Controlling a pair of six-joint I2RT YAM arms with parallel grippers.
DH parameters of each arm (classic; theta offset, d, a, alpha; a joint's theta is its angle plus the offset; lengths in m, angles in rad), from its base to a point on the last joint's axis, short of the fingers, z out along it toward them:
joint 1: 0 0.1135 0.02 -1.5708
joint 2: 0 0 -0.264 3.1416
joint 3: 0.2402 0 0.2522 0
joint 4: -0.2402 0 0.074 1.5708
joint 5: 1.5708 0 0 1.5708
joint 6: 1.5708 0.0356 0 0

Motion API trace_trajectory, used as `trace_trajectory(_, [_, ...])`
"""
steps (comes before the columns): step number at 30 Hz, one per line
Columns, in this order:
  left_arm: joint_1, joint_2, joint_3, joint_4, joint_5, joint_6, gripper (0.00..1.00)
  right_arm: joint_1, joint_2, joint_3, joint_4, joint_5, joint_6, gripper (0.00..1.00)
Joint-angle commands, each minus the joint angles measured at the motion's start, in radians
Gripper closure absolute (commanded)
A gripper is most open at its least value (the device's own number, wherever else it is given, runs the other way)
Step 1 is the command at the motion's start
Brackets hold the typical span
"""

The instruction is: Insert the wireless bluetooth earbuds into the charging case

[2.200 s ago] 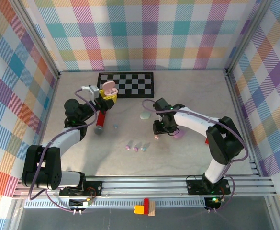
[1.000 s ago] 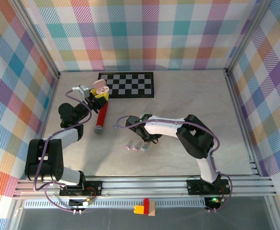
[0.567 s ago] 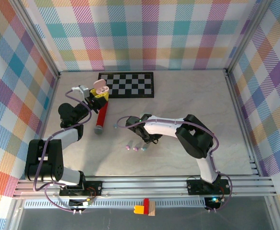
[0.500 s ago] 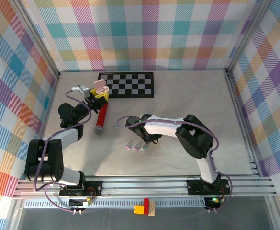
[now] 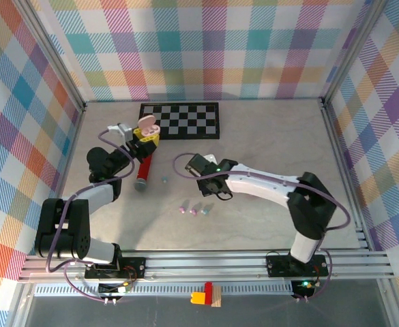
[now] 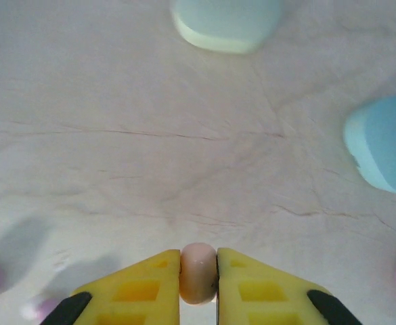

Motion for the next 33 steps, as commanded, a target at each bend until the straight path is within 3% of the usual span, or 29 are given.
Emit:
trace_trajectory(1, [-0.054,-0.043,0.015,-0.074,-0.003,0.122,0.61,-0.032,-0.095,-0.039,0.143,-0.182,-0.057,0.82])
trace_trajectory(7, [-0.183,-0.059,0.091,-0.367,-0.060,0.356,0.61,-0.086,-0.240,-0.089,0.246,-0.346,-0.050,0.82])
trace_trajectory(17, [-0.308,0.036,0.155,-0.358,-0.073,0.420,0.61,-0.205,-0.430,-0.143,0.396,-0.554,0.033,0.81])
trace_trajectory(33, [-0.414,0.087,0.211,-0.434,-0.058,0.522,0.61,-0.231,-0.336,0.000,0.437,-0.625,-0.016,0.81])
